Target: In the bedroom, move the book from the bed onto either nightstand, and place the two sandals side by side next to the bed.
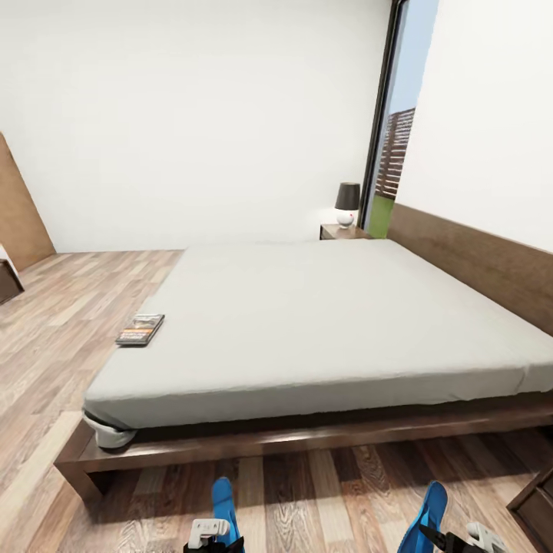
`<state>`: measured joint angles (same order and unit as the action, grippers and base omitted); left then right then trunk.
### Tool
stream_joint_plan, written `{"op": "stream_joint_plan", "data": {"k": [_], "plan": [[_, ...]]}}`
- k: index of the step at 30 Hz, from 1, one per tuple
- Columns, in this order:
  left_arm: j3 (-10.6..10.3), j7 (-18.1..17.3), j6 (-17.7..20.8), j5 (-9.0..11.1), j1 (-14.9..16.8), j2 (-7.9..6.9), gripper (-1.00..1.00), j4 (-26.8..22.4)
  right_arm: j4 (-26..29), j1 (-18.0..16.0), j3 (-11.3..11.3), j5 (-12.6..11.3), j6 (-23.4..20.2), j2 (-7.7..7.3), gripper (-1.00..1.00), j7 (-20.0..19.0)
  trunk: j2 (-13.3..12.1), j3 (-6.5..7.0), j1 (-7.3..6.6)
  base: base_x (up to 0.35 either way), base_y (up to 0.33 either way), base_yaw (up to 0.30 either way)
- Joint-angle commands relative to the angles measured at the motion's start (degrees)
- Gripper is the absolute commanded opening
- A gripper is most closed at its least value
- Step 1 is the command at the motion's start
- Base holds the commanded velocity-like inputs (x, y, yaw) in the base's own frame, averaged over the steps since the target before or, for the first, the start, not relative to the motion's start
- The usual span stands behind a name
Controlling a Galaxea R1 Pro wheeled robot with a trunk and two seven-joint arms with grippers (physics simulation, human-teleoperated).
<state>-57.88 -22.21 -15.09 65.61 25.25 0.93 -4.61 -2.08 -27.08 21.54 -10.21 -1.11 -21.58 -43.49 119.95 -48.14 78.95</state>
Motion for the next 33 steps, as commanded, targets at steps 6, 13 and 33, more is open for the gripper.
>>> {"op": "stream_joint_plan", "data": {"k": [6,13,33], "plan": [[-0.48,-0.20,-0.21,0.49,0.06,0.04,-1.00,0.13,-0.20,-0.08,-0.01,-0.60,-0.12,-0.05,-1.00,-0.28,0.03,-0.05,-0.01,0.000,0.000,0.293],[-0.48,-0.20,-0.21,0.49,0.06,0.04,-1.00,0.13,-0.20,-0.08,-0.01,-0.60,-0.12,-0.09,-1.00,-0.28,0.03,-0.05,-0.01,0.000,0.000,0.293],[-0.41,-0.18,-0.21,0.56,0.06,0.04,-1.00,0.13,-0.20,-0.08,-0.01,-0.60,-0.12,-0.07,-1.00,-0.28,0.03,-0.05,-0.01,-0.097,0.000,0.067]]}}
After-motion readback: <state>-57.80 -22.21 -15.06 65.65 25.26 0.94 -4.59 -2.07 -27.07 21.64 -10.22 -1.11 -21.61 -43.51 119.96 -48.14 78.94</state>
